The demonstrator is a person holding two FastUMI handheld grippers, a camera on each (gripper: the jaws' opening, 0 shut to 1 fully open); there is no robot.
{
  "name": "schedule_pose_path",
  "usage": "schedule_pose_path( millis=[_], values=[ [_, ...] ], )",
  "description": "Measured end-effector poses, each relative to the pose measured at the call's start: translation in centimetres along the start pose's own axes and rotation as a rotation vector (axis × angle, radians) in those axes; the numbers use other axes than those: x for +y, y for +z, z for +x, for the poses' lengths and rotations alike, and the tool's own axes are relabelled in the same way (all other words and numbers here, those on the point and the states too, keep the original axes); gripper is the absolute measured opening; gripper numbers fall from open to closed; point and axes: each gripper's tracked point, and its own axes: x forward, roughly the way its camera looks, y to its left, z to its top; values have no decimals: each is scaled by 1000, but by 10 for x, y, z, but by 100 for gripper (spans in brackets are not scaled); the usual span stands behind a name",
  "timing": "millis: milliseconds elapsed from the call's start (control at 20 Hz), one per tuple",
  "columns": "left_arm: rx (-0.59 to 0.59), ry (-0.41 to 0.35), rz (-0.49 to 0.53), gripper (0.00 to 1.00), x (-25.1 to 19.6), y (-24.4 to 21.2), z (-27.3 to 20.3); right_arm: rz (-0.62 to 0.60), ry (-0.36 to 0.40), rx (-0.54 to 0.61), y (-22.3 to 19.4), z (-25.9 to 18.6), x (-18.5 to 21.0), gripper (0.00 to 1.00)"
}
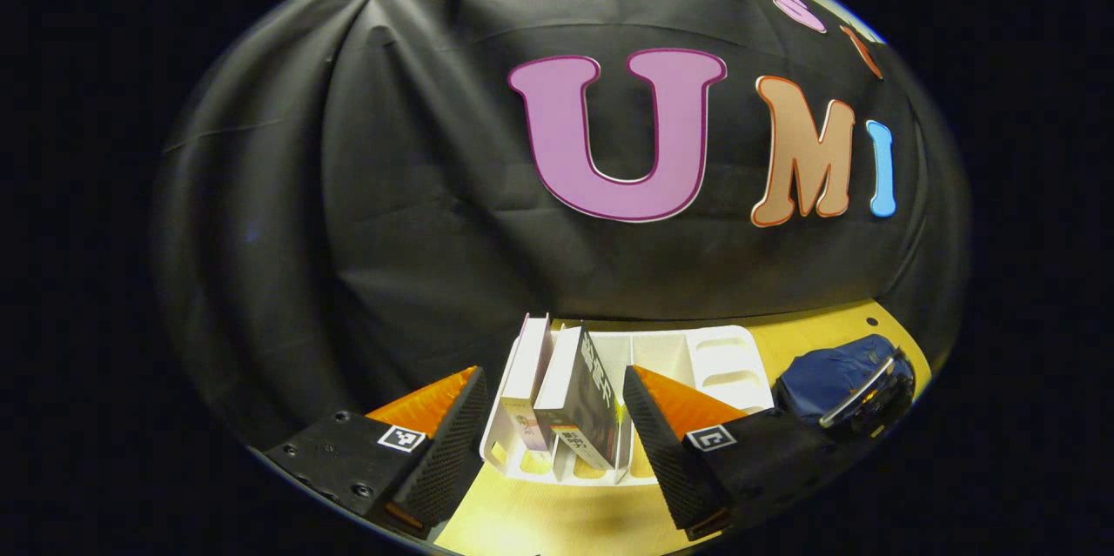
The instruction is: Open the schoolbag, grab two books from the bookshelf and put them into the schoolbag.
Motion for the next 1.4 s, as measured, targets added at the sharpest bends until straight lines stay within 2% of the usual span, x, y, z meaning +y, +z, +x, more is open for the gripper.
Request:
schedule_pose_path(
  millis=[300, 550, 750, 900, 950, 1400],
  values=[
    [139, -150, -12, 92, -19, -5, 48, 69, 12, -8, 9, -9, -28, 10],
    [343, -262, -82, 92, -35, -12, 81, 142, 17, 6, 7, -17, -46, 10],
    [450, -259, -102, 92, -29, -17, 114, 209, 16, 13, 9, -23, -64, 10],
    [531, -244, -68, 94, -22, -25, 131, 279, 20, 21, 11, -33, -79, 10],
    [555, -233, -61, 91, -18, -26, 139, 298, 17, 22, 10, -36, -85, 10],
    [749, -204, 12, 88, -6, -56, 158, 380, 15, 37, -1, -52, -109, 10]
  ],
)
